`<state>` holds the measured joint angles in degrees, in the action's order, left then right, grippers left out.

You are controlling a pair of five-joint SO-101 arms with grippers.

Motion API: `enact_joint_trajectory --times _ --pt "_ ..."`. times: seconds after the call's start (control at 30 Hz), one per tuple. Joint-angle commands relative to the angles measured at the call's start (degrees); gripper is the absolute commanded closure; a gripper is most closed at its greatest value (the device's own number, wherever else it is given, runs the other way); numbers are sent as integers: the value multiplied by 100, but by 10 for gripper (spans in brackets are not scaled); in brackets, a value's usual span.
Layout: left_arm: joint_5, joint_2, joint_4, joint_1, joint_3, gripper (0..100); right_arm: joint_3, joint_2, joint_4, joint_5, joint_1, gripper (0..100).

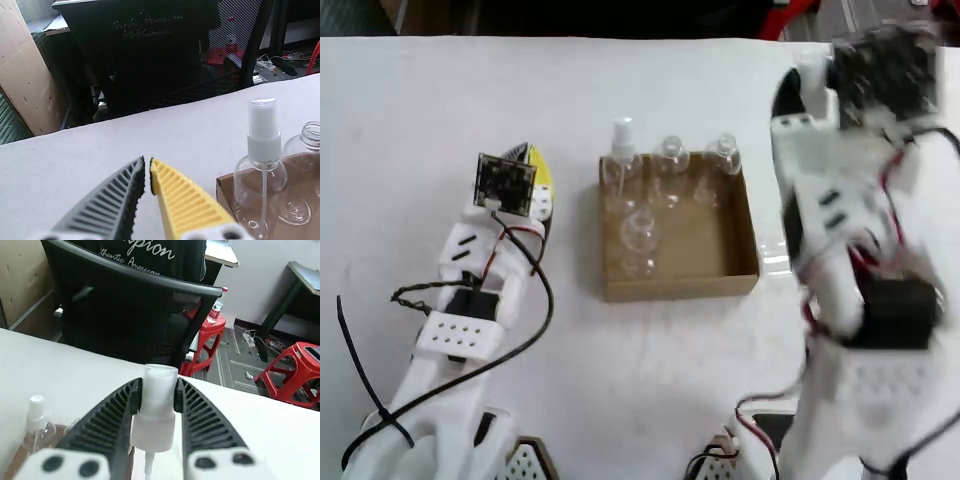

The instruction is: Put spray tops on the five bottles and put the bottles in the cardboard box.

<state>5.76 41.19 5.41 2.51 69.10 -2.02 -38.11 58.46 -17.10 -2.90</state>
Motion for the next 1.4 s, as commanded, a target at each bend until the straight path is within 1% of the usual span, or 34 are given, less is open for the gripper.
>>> enact_joint_trajectory --times 0.0,0.13,0.23,0.33,0.6,0.77,0.83,0.93,1.1,1.2,1.37 --pt "62 13 167 4 -18 976 1108 -136 -2062 -97 -295 982" --pt "62 13 167 4 -18 976 2549 -145 -4057 -114 -831 982" --pt "62 13 167 4 -18 976 3464 -154 -5262 -123 -1077 982" --pt "62 13 167 4 -18 976 3895 -154 -6246 -114 -1130 982" --pt "62 13 176 4 -26 976 4334 -84 -7776 -105 -1657 981" --pt "62 13 176 -136 -26 976 4598 -13 -8602 -105 -1789 981" --pt "35 13 264 -242 -26 976 4712 207 -9015 -97 -1842 981" --pt "9 13 352 -347 44 976 4985 646 -10000 -97 -1886 982" --pt "18 13 967 -356 352 976 5363 1429 -11547 -70 -1877 982" --pt "44 13 1231 -338 484 976 5363 1877 -12101 -62 -1842 982" --pt "44 13 1248 -347 484 976 5363 2378 -12611 -62 -1877 983"
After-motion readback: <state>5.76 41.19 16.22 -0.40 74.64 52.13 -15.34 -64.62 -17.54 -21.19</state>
